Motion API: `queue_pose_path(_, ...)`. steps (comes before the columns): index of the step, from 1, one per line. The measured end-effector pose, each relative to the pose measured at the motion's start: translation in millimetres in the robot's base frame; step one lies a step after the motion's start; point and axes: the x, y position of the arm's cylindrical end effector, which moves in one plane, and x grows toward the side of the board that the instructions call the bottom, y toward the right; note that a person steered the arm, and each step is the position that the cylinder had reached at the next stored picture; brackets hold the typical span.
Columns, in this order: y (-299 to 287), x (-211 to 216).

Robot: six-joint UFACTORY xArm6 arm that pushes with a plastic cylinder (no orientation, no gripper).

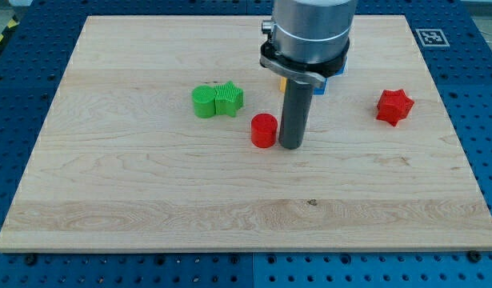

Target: Push the red circle towards the green star

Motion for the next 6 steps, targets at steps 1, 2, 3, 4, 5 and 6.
queue_pose_path(1, -40.7, -0.3)
queue_pose_path(2, -51.7, -0.4)
queue_pose_path(3, -41.4, -0.1)
queue_pose_path(4, -3.3, 4.0)
queue_pose_path(5, -35.0, -5.3)
queue_pose_path(6, -53.7, -9.8)
